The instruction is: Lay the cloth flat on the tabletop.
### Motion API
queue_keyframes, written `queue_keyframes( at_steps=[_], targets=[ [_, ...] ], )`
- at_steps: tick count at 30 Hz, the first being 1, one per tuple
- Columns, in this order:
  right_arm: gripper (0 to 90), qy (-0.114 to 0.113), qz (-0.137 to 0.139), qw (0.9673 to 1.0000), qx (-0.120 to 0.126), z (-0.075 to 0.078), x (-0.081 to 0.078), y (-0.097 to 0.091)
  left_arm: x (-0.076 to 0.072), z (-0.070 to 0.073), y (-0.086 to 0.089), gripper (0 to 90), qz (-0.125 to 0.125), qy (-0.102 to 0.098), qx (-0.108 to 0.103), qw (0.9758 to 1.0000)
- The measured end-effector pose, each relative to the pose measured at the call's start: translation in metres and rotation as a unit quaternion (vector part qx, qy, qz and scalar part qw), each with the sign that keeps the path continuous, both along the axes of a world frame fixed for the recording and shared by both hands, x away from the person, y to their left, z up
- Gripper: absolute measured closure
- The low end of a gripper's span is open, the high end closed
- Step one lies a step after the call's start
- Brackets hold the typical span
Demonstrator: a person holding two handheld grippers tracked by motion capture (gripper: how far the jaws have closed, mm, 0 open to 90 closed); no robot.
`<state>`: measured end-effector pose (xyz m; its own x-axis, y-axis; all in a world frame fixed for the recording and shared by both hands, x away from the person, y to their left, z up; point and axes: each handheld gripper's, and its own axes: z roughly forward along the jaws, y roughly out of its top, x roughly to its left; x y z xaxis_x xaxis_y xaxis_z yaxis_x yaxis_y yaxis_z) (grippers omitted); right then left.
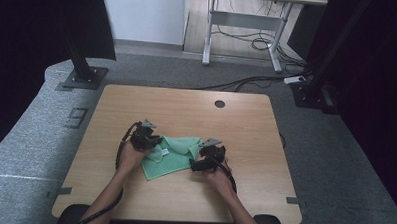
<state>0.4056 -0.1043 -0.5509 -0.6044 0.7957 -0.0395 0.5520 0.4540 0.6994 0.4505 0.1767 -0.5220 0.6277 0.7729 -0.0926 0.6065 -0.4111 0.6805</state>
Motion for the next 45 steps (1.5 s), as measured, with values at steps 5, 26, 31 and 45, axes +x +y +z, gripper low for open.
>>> queue_keyframes(
  at_steps=[5,26,31,45],
  targets=[
    [2.7,0.006,-0.007,0.9999,0.005,0.0,-0.002,-0.015,0.0,0.004,0.006,80.5,0.007,-0.005,-0.018,0.9998],
    [6.3,0.008,-0.059,0.9982,-0.01,0.003,0.006,-0.076,-0.001,-0.01,0.033,56.6,0.03,0.02,0.005,0.9994],
    [8.5,0.01,-0.062,0.998,-0.002,0.004,0.005,-0.08,-0.003,-0.003,0.028,37.2,0.014,-0.001,-0.01,0.9998],
    [1.1,0.005,-0.039,0.999,-0.019,0.003,-0.017,-0.059,-0.017,-0.007,0.012,20.1,-0.011,0.01,0.087,0.9961]
  ],
)
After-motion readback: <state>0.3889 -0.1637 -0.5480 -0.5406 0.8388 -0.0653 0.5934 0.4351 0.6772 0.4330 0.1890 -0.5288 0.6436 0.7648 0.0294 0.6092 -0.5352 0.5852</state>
